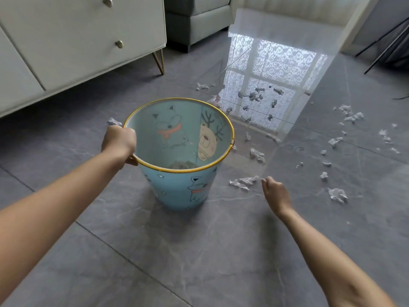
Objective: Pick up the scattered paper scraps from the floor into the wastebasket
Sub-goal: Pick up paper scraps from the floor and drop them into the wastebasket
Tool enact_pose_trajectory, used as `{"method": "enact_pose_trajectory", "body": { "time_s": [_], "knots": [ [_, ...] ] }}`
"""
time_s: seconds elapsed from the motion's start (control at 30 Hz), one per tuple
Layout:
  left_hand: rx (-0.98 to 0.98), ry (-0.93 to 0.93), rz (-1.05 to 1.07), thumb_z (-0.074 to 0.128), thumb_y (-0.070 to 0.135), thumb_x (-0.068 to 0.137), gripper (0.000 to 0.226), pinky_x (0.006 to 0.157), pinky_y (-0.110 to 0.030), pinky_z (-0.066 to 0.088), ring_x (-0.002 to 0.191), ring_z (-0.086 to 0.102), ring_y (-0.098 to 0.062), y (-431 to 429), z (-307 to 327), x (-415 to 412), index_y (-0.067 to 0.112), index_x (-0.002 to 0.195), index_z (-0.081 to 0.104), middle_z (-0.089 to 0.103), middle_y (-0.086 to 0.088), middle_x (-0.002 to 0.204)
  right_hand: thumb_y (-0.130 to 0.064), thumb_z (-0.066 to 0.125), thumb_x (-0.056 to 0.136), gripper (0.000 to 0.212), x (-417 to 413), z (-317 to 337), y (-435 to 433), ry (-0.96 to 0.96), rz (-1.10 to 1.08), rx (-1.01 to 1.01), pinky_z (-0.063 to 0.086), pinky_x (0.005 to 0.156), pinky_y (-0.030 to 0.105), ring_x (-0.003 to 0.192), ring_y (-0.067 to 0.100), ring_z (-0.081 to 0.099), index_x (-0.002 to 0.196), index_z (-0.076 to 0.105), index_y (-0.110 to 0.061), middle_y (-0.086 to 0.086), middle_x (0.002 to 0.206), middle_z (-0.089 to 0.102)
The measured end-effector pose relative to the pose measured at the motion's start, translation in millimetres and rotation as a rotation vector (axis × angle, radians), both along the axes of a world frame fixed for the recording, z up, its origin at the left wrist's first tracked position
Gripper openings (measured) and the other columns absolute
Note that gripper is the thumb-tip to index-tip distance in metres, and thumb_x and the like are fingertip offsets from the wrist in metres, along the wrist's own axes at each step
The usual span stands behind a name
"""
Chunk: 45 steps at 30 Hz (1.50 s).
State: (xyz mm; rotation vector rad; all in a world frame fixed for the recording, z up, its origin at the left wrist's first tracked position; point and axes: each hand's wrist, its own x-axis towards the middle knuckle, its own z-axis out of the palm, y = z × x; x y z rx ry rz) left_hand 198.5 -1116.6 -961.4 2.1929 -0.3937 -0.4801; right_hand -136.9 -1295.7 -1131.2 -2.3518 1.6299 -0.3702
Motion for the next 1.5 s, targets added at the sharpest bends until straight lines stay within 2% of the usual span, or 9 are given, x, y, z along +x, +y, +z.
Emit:
{"method": "enact_pose_trajectory", "body": {
  "time_s": [0.2,0.37,0.6,0.67,0.77,0.87,0.97,1.1,1.5],
  "knots": [
    [-0.116,0.074,0.128,0.043,0.005,0.078,0.038,0.05,-0.057,0.056,0.061,0.061,-0.042,28.5,6.2,-11.3,-0.009,0.11,0.06,0.061,-0.025,0.108,-0.017,0.041,0.098,0.039,43.1,113.4,20.2,-0.605,0.06,-0.142,0.025,0.052,0.03,0.048,0.014,0.034,0.06,0.036,-0.016,-0.004,0.05,0.036],
    [-0.103,0.051,0.158,0.044,0.003,0.08,0.03,0.061,-0.059,0.057,0.068,0.061,-0.044,68.0,30.4,-24.2,-0.009,0.102,0.06,0.057,-0.02,0.09,-0.018,0.042,0.096,0.043,118.4,223.0,77.8,-0.843,0.377,-0.088,0.029,0.051,0.029,0.05,0.015,0.039,0.054,0.033,-0.021,0.008,0.053,0.043],
    [-0.151,0.082,0.233,0.037,-0.002,0.085,0.018,0.043,-0.052,0.052,0.05,0.056,-0.034,159.2,85.6,-29.4,-0.005,0.09,0.054,0.051,-0.017,0.068,-0.04,0.028,0.099,0.049,211.3,301.6,195.2,-0.367,0.678,0.456,0.034,0.046,0.023,0.043,0.012,0.044,0.07,0.054,-0.01,0.004,0.063,0.052],
    [-0.161,0.091,0.24,0.036,-0.001,0.087,0.018,0.028,-0.049,0.042,0.05,0.055,-0.035,173.2,95.6,-21.0,-0.006,0.094,0.052,0.051,-0.018,0.069,-0.051,0.012,0.098,0.066,223.8,314.6,206.4,-0.168,0.777,0.658,0.049,0.071,0.032,0.083,0.022,0.06,0.108,0.058,-0.005,0.014,0.102,0.059],
    [-0.2,0.051,0.279,0.036,-0.003,0.091,0.013,0.018,-0.039,0.034,0.046,0.052,-0.033,206.5,119.5,-3.3,-0.005,0.095,0.048,0.048,-0.017,0.069,-0.056,0.004,0.095,0.068,246.8,333.6,226.4,0.041,0.952,0.718,0.019,0.107,0.062,0.137,0.034,0.03,0.142,0.035,-0.019,0.004,0.151,0.032],
    [-0.252,-0.003,0.359,0.039,-0.002,0.089,0.015,0.03,-0.03,0.041,0.054,0.056,-0.031,234.0,145.7,34.2,0.0,0.094,0.053,0.059,-0.024,0.093,-0.033,0.037,0.099,0.042,278.3,347.5,253.3,-0.076,0.987,0.449,0.05,0.082,0.022,0.086,0.009,0.068,0.133,0.045,-0.01,0.009,0.096,0.071],
    [-0.324,0.039,0.382,0.039,0.0,0.089,0.02,0.041,-0.047,0.053,0.069,0.054,-0.03,247.1,154.6,68.0,-0.001,0.101,0.056,0.051,-0.019,0.098,-0.011,0.051,0.09,0.024,304.2,353.6,255.4,-0.156,0.958,0.061,0.043,0.048,0.011,0.049,-0.003,0.056,0.112,0.06,-0.012,0.004,0.075,0.071],
    [-0.302,0.061,0.401,0.038,0.002,0.086,0.033,0.079,-0.062,0.053,0.093,0.061,-0.041,257.3,151.7,114.8,-0.009,0.112,0.056,0.051,-0.019,0.093,-0.007,0.052,0.084,0.032,349.5,356.5,244.3,-0.051,0.995,-0.129,0.047,0.086,0.028,0.102,0.021,0.059,0.113,0.061,-0.017,0.003,0.113,0.062],
    [-0.342,0.117,0.628,0.039,0.011,0.087,0.04,0.065,-0.043,0.053,0.107,0.062,-0.034,239.6,36.6,213.6,-0.004,0.119,0.058,0.062,-0.014,0.118,-0.02,0.043,0.094,0.042,364.7,120.7,183.9,-0.149,0.554,-0.059,0.034,0.104,0.039,0.127,0.03,0.042,0.136,0.037,-0.014,0.011,0.139,0.044]
  ]
}}
